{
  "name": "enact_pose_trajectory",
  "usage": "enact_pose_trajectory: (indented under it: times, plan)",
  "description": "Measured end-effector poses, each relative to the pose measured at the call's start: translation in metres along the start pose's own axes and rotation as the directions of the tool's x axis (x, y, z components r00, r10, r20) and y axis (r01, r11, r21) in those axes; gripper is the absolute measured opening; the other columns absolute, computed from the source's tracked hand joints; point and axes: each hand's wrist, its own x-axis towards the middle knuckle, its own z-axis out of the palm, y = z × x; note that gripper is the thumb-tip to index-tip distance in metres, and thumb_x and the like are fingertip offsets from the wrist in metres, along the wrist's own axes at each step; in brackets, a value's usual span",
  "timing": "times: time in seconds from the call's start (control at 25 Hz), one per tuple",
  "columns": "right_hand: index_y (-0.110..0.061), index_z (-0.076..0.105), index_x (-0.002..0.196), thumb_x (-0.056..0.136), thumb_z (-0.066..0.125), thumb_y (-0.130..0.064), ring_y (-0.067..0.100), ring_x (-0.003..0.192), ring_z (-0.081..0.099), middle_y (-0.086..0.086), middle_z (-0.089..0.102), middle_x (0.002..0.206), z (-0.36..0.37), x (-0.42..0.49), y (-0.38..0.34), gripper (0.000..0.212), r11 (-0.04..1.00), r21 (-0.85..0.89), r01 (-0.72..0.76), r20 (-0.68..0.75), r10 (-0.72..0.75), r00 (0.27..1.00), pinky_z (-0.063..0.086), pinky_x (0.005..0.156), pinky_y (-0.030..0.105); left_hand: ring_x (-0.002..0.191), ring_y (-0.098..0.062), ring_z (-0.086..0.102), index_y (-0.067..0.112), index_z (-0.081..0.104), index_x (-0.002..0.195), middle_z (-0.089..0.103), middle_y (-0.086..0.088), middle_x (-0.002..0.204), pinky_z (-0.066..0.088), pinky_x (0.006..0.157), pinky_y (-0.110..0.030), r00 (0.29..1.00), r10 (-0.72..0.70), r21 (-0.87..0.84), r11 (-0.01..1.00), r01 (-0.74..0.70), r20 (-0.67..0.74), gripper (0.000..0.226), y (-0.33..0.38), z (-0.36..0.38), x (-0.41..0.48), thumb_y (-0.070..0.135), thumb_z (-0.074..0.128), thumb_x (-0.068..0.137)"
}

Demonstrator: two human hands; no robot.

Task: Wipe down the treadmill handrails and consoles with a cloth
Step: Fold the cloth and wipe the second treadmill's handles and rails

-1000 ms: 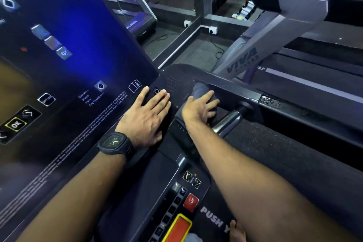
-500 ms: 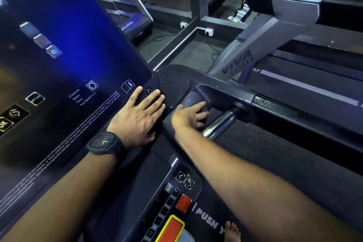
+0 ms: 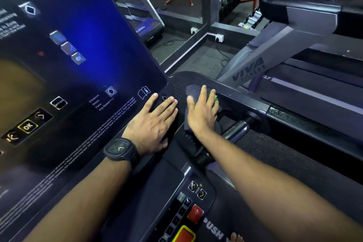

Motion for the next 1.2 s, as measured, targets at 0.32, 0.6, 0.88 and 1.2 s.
enact_pose_trajectory:
  times: [0.32, 0.6, 0.88, 1.2]
  plan:
    - [-0.030, 0.050, 0.138, 0.091, 0.058, -0.051, 0.026, 0.139, 0.039, -0.004, 0.042, 0.155, -0.022, 0.060, 0.005, 0.052, 0.778, -0.394, 0.490, 0.094, -0.496, 0.863, 0.036, 0.109, 0.052, 0.153, -0.028, 0.007, 0.005, 0.026, 0.154, 0.011, -0.017, 0.164, -0.005, 0.119, -0.059, 1.000, -0.019, -0.031, 0.999, 0.019, -0.004, 0.095, 0.000, -0.001, 0.000, 0.059, 0.051, 0.080]
    - [-0.036, 0.053, 0.141, 0.094, 0.053, -0.058, 0.031, 0.140, 0.037, 0.004, 0.040, 0.156, -0.034, 0.093, -0.005, 0.052, 0.657, -0.494, 0.569, 0.202, -0.550, 0.810, 0.037, 0.110, 0.048, 0.152, -0.032, 0.000, 0.006, 0.024, 0.155, 0.004, -0.017, 0.165, -0.008, 0.116, -0.066, 0.993, -0.118, -0.034, 0.993, 0.117, -0.023, 0.093, -0.002, -0.005, -0.002, 0.059, 0.053, 0.084]
    - [-0.037, 0.042, 0.149, 0.097, 0.044, -0.058, 0.026, 0.143, 0.036, 0.000, 0.034, 0.160, -0.032, 0.100, -0.018, 0.056, 0.507, -0.521, 0.687, 0.369, -0.592, 0.717, 0.038, 0.110, 0.046, 0.153, -0.032, 0.002, 0.005, 0.024, 0.155, 0.006, -0.016, 0.165, -0.004, 0.117, -0.065, 0.993, -0.120, -0.048, 0.992, 0.119, -0.013, 0.093, -0.001, -0.004, 0.000, 0.058, 0.054, 0.084]
    - [-0.034, 0.043, 0.148, 0.096, 0.047, -0.055, 0.028, 0.143, 0.035, 0.002, 0.033, 0.160, -0.028, 0.106, -0.027, 0.056, 0.424, -0.484, 0.765, 0.476, -0.607, 0.637, 0.038, 0.109, 0.048, 0.152, -0.032, 0.001, 0.004, 0.024, 0.154, 0.005, -0.017, 0.165, -0.006, 0.118, -0.064, 0.993, -0.113, -0.066, 0.992, 0.111, -0.027, 0.092, 0.000, -0.004, -0.001, 0.055, 0.054, 0.084]
